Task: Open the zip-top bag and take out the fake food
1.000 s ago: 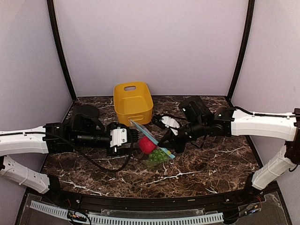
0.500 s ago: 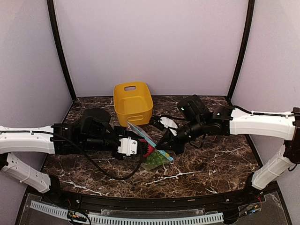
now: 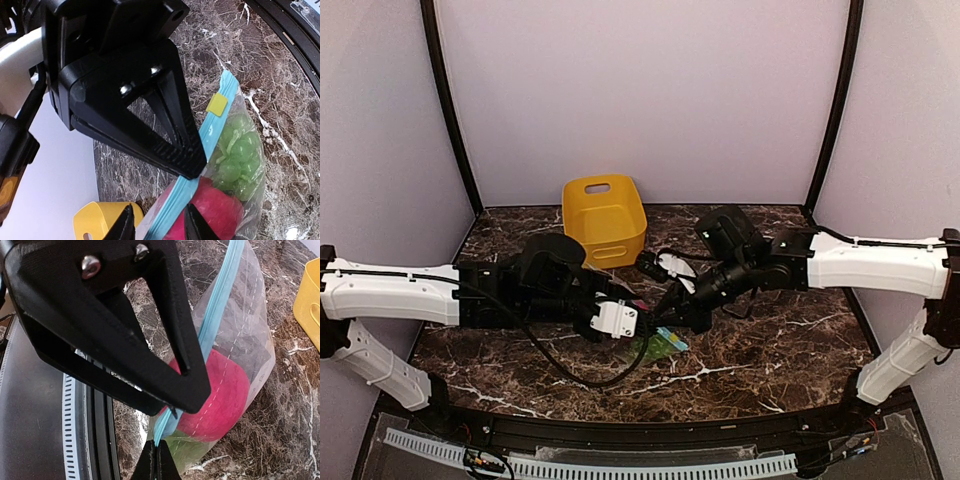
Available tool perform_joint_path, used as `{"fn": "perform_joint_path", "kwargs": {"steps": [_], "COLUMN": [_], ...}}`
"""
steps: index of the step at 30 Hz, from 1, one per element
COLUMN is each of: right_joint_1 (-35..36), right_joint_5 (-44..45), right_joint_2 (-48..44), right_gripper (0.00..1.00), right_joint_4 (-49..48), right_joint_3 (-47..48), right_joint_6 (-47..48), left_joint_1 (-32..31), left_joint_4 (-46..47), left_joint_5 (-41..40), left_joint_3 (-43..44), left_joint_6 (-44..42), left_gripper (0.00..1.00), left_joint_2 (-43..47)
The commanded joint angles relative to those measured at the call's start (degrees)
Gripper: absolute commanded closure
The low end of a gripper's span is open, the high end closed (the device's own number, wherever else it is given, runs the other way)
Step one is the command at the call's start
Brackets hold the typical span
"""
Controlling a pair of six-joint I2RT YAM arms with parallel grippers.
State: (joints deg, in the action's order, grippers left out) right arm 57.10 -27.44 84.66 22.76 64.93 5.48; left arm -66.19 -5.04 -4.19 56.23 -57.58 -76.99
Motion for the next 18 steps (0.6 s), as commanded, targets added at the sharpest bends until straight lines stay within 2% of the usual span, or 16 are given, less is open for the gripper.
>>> {"fn": "perform_joint_path", "kwargs": {"steps": [1,7,14,18], "right_joint_1": [0.87,1.06,1.02,1.06], "right_joint_5": [-2.42,-3.08,-3.69,-3.80], "right_joint_2": [0.97,0.70,-0.42,-0.85], "right_gripper": [1.00,1.00,1.00,1.00], "right_joint_4": [-1.50,-1.49,-2.13,-2.28], "right_joint_3": [1.92,2.40,1.82,1.39], "right_joint_6": [0.62,0.94,1.07,1.16], "left_joint_1": [-0.78,-1.13,-1.30,-1.31], "left_joint_4": [-2.28,-5.45,-8.05,-8.13], "left_joint_5": [-0.85,-0.10,-0.50,-0.82], "left_joint_3": [1.92,3.39,4.40,3.88], "left_joint_6": [-1.93,-2.27,-0.58,0.28], "left_gripper": [0.67,0.71,0.94,0.99], "left_joint_2": [-1.10,-2.75,-3.93,-3.81]}}
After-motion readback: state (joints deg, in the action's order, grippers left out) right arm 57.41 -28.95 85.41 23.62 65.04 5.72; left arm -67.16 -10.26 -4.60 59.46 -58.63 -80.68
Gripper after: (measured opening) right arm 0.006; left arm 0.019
